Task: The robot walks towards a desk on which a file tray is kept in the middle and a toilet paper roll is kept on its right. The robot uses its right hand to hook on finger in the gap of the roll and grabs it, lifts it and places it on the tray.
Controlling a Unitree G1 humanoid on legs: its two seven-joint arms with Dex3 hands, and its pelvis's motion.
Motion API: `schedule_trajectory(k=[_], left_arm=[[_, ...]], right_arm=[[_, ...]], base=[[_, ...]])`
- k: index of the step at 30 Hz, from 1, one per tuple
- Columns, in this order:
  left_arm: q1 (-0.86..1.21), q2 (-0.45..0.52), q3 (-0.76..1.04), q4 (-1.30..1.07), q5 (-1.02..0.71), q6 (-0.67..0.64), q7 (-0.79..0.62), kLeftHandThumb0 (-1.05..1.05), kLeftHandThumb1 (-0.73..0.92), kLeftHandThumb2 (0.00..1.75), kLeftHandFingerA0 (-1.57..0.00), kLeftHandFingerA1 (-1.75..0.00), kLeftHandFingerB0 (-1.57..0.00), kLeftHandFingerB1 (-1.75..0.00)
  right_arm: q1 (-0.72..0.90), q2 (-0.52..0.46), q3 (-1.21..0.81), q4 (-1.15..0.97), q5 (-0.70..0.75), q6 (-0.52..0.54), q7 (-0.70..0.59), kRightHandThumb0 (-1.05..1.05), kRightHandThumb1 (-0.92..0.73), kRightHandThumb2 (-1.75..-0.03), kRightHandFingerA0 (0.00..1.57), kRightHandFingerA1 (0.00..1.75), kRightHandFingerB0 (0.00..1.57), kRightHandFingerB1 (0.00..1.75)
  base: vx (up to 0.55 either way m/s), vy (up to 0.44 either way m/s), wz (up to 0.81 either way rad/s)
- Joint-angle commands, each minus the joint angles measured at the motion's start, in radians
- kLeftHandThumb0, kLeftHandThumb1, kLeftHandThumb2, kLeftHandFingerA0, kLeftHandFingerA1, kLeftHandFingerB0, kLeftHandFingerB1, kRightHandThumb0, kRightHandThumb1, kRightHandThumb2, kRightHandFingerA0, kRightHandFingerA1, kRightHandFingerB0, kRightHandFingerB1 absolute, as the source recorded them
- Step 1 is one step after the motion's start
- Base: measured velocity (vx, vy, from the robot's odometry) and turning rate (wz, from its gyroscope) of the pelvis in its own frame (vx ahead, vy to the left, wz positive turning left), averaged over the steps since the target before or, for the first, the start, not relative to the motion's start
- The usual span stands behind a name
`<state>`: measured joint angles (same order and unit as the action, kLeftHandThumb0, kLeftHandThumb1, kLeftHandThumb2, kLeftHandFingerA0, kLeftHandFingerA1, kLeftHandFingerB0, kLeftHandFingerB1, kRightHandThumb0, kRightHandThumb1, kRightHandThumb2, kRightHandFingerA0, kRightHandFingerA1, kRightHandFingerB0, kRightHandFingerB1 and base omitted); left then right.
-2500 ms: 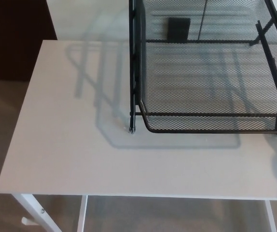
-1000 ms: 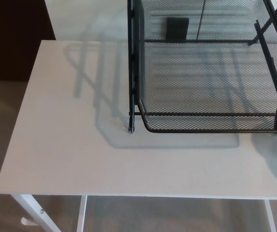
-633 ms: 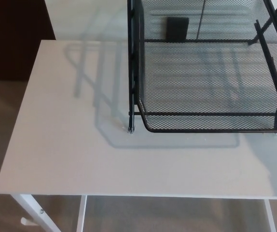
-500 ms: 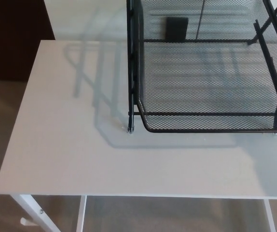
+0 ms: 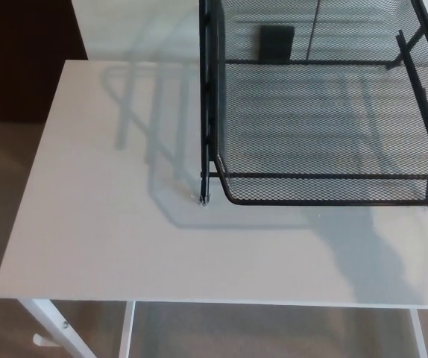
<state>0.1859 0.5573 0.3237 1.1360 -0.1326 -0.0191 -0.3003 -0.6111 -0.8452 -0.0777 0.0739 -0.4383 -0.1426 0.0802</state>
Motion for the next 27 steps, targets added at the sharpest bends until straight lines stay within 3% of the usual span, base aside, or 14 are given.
schedule_trajectory(k=[1,2,3,5,7,10,12,13,15,18,21,27], left_arm=[[0.004,0.017,-0.002,-0.009,0.005,-0.034,-0.004,-0.85,0.91,0.66,-0.24,-0.71,-0.21,-0.57],[0.008,0.016,-0.002,-0.016,0.005,-0.037,-0.008,-0.85,0.91,0.66,-0.22,-0.71,-0.2,-0.57],[0.014,0.014,0.0,-0.031,0.002,-0.033,-0.01,-0.84,0.9,0.67,-0.25,-0.73,-0.2,-0.59],[0.024,0.013,-0.003,-0.038,0.006,-0.044,-0.008,-0.84,0.9,0.68,-0.24,-0.72,-0.2,-0.57],[0.029,0.013,-0.002,-0.042,0.005,-0.041,-0.011,-0.84,0.9,0.68,-0.24,-0.72,-0.2,-0.57],[0.016,0.014,-0.006,-0.021,0.011,-0.04,-0.006,-0.82,0.92,0.66,-0.23,-0.69,-0.19,-0.55],[0.019,0.016,-0.012,-0.017,0.018,-0.053,-0.006,-0.84,0.91,0.67,-0.27,-0.69,-0.21,-0.54],[0.021,0.015,-0.008,-0.02,0.012,-0.05,-0.012,-0.86,0.89,0.67,-0.28,-0.71,-0.2,-0.56],[0.027,0.018,-0.019,-0.026,0.024,-0.057,-0.01,-0.86,0.92,0.69,-0.29,-0.7,-0.2,-0.56],[0.03,0.021,-0.024,-0.029,0.024,-0.058,-0.021,-0.87,0.91,0.68,-0.26,-0.7,-0.2,-0.56],[0.044,0.009,0.011,-0.069,-0.02,-0.012,-0.026,-0.83,0.88,0.66,-0.26,-0.73,-0.2,-0.55],[0.04,0.016,-0.041,-0.013,0.045,-0.072,-0.002,-0.86,0.92,0.67,-0.29,-0.71,-0.2,-0.56]], right_arm=[[-0.18,0.093,0.156,0.016,0.098,0.104,0.291,-0.19,-0.62,-0.8,0.91,1.52,0.97,0.77],[-0.188,0.097,0.173,0.017,0.097,0.116,0.316,-0.2,-0.65,-0.76,0.88,1.51,0.94,0.73],[-0.206,0.12,0.213,0.038,0.087,0.122,0.349,-0.19,-0.69,-0.68,0.88,1.39,0.92,0.66],[-0.221,0.142,0.259,0.058,0.079,0.127,0.397,-0.16,-0.69,-0.68,0.85,1.45,0.93,0.74],[-0.221,0.149,0.273,0.072,0.079,0.109,0.402,-0.16,-0.69,-0.68,0.85,1.45,0.93,0.74],[-0.256,0.167,0.391,0.102,0.003,0.131,0.52,-0.2,-0.71,-0.71,0.84,1.44,0.92,0.69],[-0.259,0.187,0.442,0.148,-0.023,0.087,0.528,-0.19,-0.67,-0.73,0.88,1.48,0.96,0.74],[-0.259,0.195,0.454,0.171,-0.031,0.07,0.523,-0.16,-0.62,-0.84,0.92,1.41,1.0,0.81],[-0.264,0.21,0.503,0.231,-0.08,0.023,0.494,-0.19,-0.64,-0.83,0.94,1.27,0.99,0.78],[-0.271,0.214,0.534,0.248,-0.096,0.022,0.482,-0.19,-0.67,-0.83,0.96,1.2,0.98,0.78],[-0.291,0.249,0.584,0.276,-0.131,0.071,0.495,-0.21,-0.67,-0.77,0.92,1.4,0.92,0.84],[-0.29,0.239,0.648,0.254,-0.198,0.089,0.51,-0.27,-0.62,-0.75,0.93,1.42,0.93,0.85]], base=[[0.0,0.0,0.0],[0.0,0.0,0.0],[0.0,0.0,0.0],[0.0,0.0,0.0],[0.0,0.0,0.0],[0.0,0.0,0.0],[0.0,0.0,0.0],[0.0,0.0,0.0],[0.0,0.0,0.0],[0.0,0.0,0.0],[0.0,0.0,0.0],[0.0,0.0,0.0]])
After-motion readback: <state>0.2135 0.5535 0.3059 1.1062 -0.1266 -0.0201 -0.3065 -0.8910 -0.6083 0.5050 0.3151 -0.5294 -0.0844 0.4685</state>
